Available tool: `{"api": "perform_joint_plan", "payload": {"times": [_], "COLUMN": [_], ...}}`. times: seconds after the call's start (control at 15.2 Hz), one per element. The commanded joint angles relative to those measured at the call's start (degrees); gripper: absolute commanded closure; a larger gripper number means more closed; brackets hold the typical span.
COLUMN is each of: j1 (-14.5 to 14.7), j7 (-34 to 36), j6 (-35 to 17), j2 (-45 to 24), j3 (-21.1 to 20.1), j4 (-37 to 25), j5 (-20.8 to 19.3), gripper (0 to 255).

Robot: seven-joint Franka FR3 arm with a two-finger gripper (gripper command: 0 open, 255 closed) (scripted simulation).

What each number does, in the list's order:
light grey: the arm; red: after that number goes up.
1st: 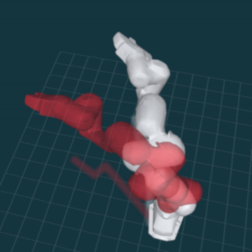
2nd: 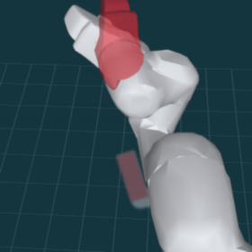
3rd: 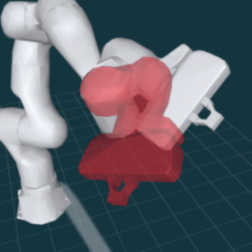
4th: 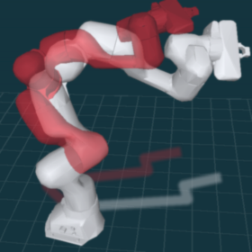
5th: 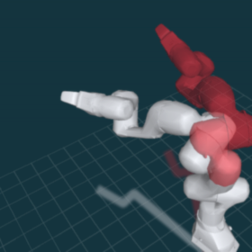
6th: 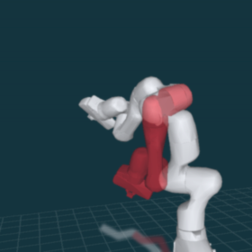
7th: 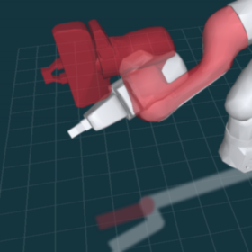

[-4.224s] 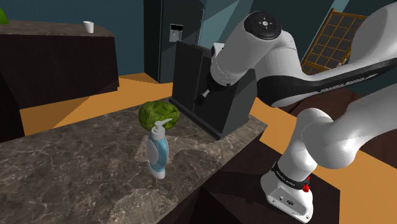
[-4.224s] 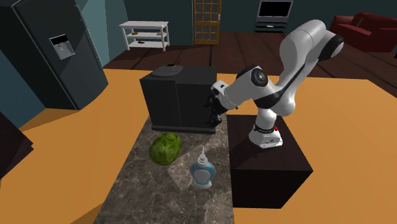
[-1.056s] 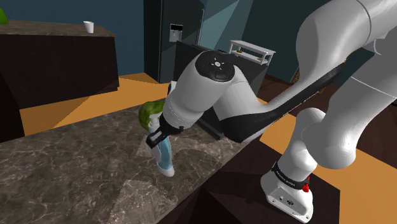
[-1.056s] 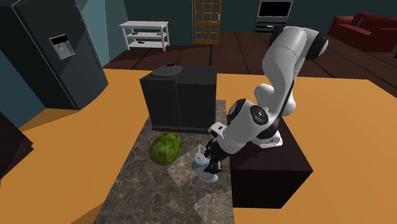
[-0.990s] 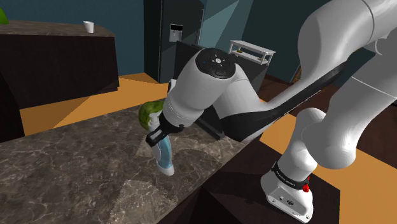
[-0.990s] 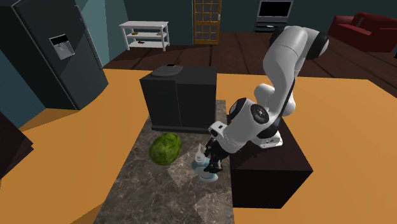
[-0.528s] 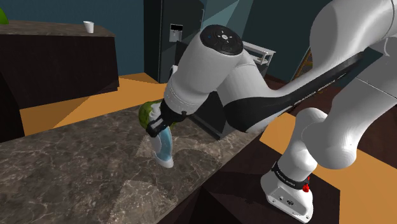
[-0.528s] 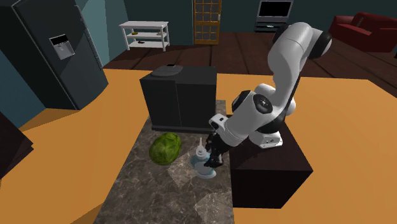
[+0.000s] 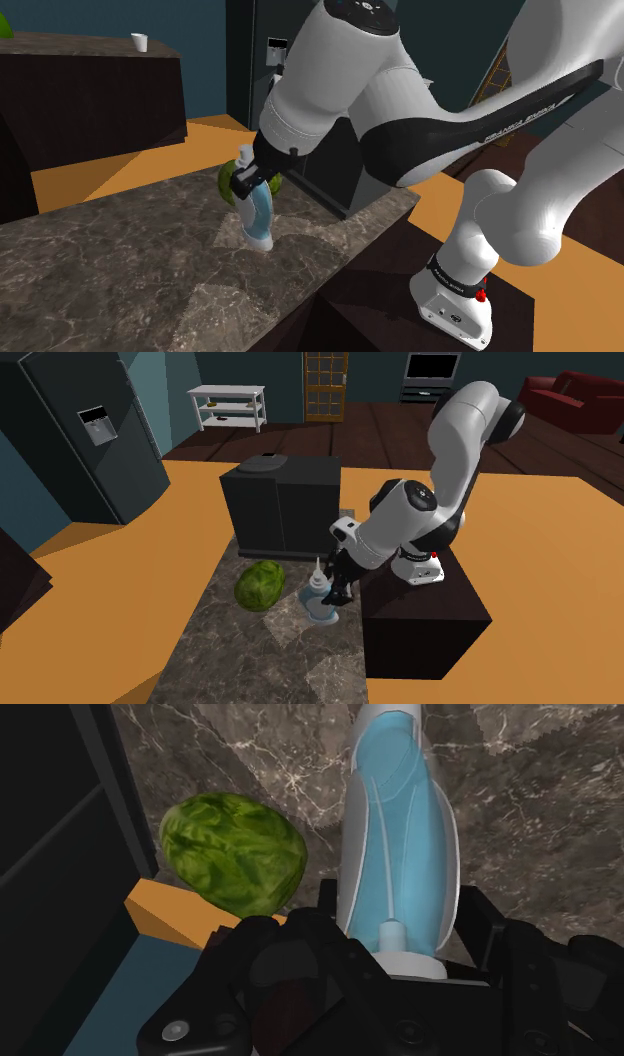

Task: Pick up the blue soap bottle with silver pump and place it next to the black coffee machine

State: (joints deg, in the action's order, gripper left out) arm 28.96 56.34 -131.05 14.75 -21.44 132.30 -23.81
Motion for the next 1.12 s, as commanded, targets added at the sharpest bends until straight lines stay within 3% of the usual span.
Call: {"api": "perform_joint_plan", "payload": {"times": [0.0, 1.06], "j1": [0.1, 1.0], "j7": [-1.1, -7.0], "j6": [1.3, 12.3], "j2": [0.6, 3.1], "j3": [0.3, 1.4], "j4": [-1.0, -10.6], "j5": [0.8, 4.5], "gripper": [255, 255]}}
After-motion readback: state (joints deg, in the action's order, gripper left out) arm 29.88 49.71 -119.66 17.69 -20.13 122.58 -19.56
